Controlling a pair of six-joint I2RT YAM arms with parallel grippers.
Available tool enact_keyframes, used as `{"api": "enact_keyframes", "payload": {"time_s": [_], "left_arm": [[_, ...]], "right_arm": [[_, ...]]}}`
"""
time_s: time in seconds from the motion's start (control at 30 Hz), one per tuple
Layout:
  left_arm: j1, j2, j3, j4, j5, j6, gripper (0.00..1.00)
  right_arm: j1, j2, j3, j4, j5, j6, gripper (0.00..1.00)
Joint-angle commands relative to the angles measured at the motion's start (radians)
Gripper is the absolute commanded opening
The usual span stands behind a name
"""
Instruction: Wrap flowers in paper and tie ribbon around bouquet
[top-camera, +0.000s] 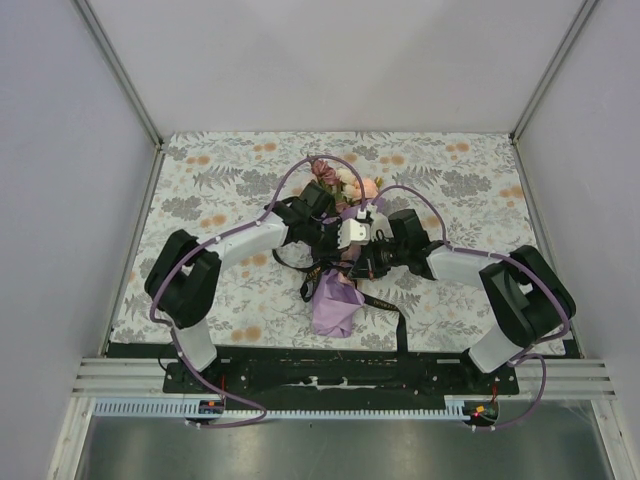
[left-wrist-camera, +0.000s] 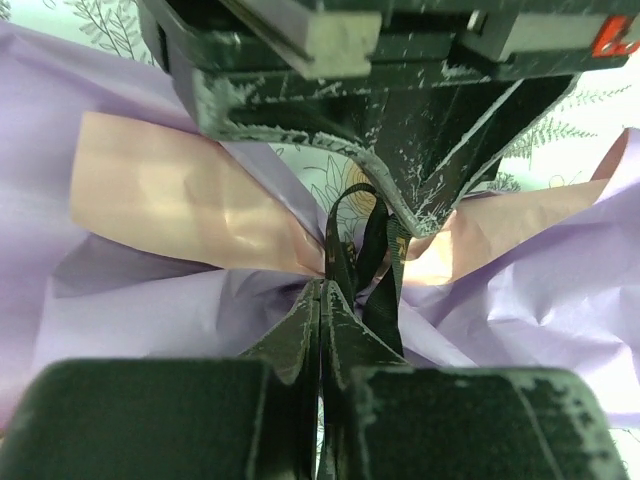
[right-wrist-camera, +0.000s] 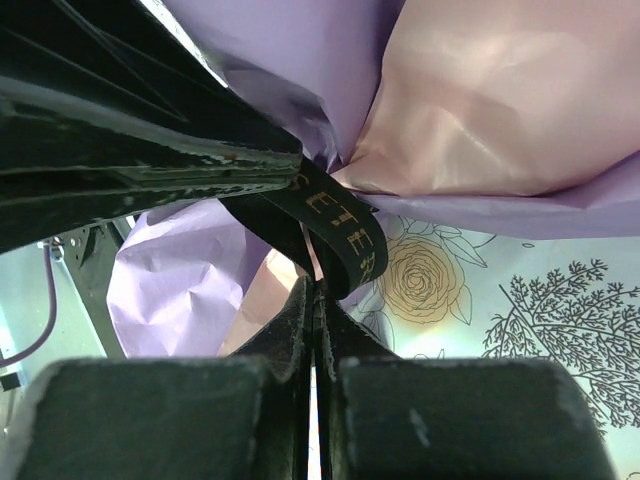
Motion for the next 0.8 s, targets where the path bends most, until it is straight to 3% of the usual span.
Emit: {"api": "enact_keyframes", "payload": {"time_s": [0.0,0.23,0.57,0.77], "left_arm": [[-0.001,0.028,0.047,-0.026,-0.053,0.039,0.02],[-0.004,0.049,0.049,0.013,-0.099,-0.008,0.02],[-0.004,0.120,0.187,-0.256,0.103,0.035,0.02],[-0.002,0.127,0.196,-0.276,0.131,0.025,0.02]], "right_arm": [[0.001,-0.003,0.007,0.048,0.017,0.054,0.00],[0.003,0.030,0.021,0.041,0.004,0.064,0.00],[0.003,0.080,0.062,0.034,0.012,0.087,0.00],[0.003,0.066,0.055,0.057,0.024,0.110,0.00]]}}
